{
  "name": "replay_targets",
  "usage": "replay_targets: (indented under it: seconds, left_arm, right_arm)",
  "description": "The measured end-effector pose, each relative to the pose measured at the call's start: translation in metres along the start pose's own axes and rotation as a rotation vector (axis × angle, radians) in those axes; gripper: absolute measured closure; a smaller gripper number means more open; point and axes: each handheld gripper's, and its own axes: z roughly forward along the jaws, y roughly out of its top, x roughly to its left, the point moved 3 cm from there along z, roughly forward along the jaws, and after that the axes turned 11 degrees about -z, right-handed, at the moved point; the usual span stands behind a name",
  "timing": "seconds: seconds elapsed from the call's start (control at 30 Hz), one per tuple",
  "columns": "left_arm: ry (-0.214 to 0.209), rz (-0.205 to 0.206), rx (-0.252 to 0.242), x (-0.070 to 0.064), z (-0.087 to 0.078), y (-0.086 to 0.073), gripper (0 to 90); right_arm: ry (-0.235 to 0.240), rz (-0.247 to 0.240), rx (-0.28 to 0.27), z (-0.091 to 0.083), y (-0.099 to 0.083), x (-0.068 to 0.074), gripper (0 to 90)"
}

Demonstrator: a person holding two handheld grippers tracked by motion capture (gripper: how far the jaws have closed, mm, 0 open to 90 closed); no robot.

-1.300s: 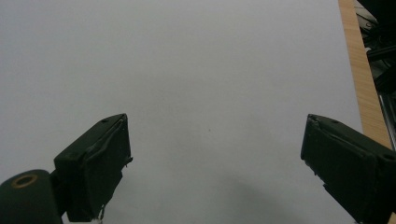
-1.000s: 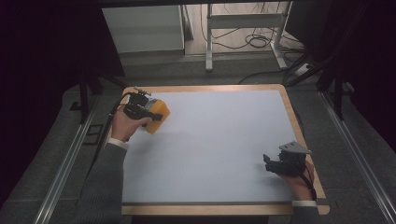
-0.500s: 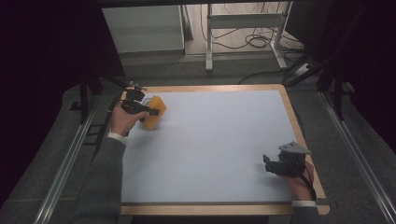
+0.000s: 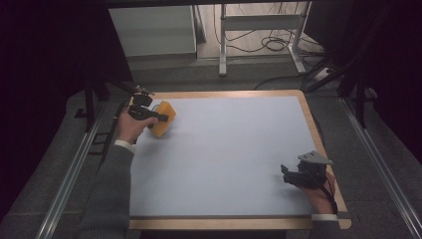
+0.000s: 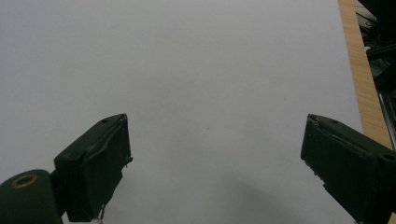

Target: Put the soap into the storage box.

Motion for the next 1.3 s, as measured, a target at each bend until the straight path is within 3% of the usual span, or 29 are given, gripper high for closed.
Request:
replay_targets:
  seconds: [0.4, 0.47, 0.6, 0.9, 1.3]
  left_arm:
    - [-0.009, -0.070, -0.046, 0.020, -0.004, 0.011, 61.1]
    - [-0.004, -0.080, -0.047, 0.025, -0.004, 0.013, 61.2]
    - [0.018, -0.096, -0.047, 0.032, -0.002, 0.017, 61.2]
    - [0.036, -0.126, -0.042, 0.039, 0.016, 0.030, 61.1]
    - [0.054, -0.164, -0.039, 0.052, 0.031, 0.034, 61.1]
  right_arm:
    - [-0.002, 0.000, -0.002, 0.000, 0.000, 0.000, 8.2]
    - [-0.007, -0.021, -0.032, -0.002, 0.003, 0.002, 8.3]
    - [-0.004, -0.027, -0.031, -0.002, 0.004, 0.003, 8.2]
    - [-0.024, -0.034, -0.020, -0.002, 0.002, 0.001, 8.3]
    - [-0.024, -0.034, -0.017, -0.002, 0.001, 0.000, 8.2]
